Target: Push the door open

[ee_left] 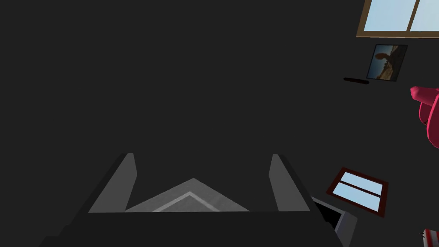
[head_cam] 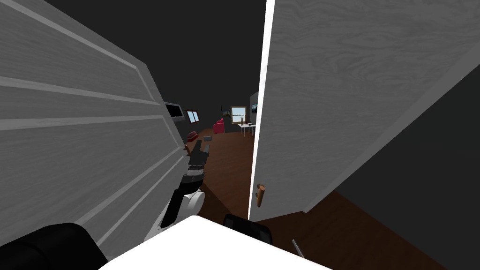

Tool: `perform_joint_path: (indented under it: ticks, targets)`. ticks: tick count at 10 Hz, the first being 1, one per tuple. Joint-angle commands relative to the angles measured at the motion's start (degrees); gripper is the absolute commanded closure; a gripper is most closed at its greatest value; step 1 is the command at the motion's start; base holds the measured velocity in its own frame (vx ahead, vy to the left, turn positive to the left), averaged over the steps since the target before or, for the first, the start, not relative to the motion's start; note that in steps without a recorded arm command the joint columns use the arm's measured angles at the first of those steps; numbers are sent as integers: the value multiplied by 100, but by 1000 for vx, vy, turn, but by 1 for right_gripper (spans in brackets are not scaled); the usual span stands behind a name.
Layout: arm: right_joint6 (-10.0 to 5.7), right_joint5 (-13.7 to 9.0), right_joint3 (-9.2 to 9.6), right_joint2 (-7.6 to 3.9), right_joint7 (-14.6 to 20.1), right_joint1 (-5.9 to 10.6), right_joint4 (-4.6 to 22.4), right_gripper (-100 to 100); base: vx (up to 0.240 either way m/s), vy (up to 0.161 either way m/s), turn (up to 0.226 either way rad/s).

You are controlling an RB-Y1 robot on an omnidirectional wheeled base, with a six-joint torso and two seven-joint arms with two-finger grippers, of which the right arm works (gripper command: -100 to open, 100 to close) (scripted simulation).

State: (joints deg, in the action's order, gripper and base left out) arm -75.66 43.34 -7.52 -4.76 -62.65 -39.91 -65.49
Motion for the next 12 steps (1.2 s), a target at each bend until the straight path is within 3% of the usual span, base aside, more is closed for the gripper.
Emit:
perform_joint_path:
  ticks: [1, 6, 7, 8, 12]
  targets:
    - [-174, 21, 163, -31, -148, -24, 169, -100, 190, 27, -206]
    - [-484, 71, 524, -82, -344, -250, 261, -100, 184, 44, -182]
    - [-437, 58, 476, -96, -287, -243, 212, -100, 70, 29, -30]
    - [-437, 58, 476, -96, -287, -243, 212, 100, -9, -2, 27]
    - [-437, 58, 476, -96, -287, -243, 212, 100, -19, -8, 1]
